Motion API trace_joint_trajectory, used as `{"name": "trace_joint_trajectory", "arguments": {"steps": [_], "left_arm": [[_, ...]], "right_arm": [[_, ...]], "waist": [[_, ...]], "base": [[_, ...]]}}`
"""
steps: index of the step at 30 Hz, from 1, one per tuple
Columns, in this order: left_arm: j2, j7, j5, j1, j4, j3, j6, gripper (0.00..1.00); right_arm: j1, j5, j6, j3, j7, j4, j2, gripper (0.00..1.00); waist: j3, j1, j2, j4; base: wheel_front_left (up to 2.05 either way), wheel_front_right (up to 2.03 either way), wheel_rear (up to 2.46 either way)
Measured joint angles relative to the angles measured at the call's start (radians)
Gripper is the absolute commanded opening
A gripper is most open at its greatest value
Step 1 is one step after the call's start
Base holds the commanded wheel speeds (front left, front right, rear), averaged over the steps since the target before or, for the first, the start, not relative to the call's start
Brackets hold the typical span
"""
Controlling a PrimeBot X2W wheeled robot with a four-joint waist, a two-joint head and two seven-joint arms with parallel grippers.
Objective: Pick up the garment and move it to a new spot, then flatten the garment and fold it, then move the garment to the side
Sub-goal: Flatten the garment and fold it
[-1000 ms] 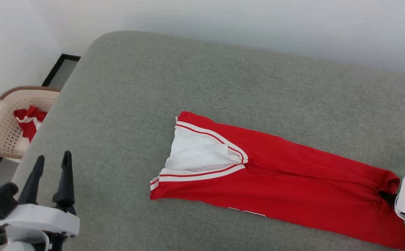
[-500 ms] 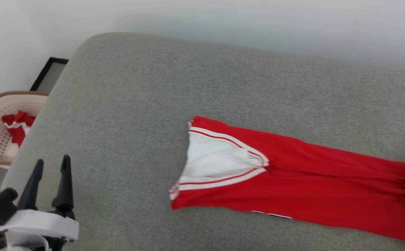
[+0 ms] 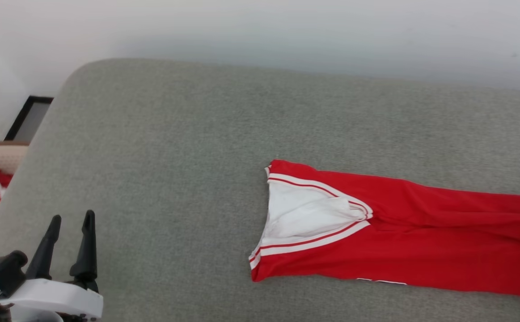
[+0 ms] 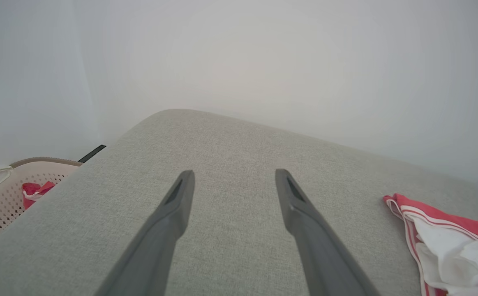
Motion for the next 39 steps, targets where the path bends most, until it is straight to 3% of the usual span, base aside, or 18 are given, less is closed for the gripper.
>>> {"name": "trace_joint_trajectory", "arguments": {"steps": [5,12,17,25,39], "left_arm": [[0.000,0.000,0.001,0.014,-0.009,0.005,-0.001,1.00],[-0.005,0.000,0.004,0.027,-0.017,-0.002,0.003,1.00],[-0.014,0.008,0.009,0.018,-0.010,-0.025,-0.003,1.00],[-0.029,0.020,0.018,-0.042,0.013,-0.070,-0.020,1.00],[-0.061,0.016,0.023,-0.120,0.077,-0.121,-0.053,1.00]], "right_arm": [[0.009,0.070,0.000,0.027,0.057,-0.119,0.042,0.00],[0.019,0.119,0.000,0.086,0.132,-0.288,0.189,0.00],[-0.009,0.126,0.000,0.171,0.142,-0.323,0.289,0.00],[-0.085,0.136,0.000,0.336,0.050,-0.196,0.376,0.00],[-0.229,0.133,0.000,0.543,-0.187,0.142,0.425,0.00]], "waist": [[-0.018,0.0000,0.0000,-0.025],[-0.035,0.0000,0.0000,-0.038],[-0.038,0.0000,0.0000,-0.017],[-0.041,0.0000,0.0000,0.043],[-0.024,0.0000,0.0000,0.156]], "base": [[0.00,0.00,0.00],[0.00,0.00,0.00],[0.00,0.00,0.00],[0.00,0.00,0.00],[0.00,0.00,0.00]]}}
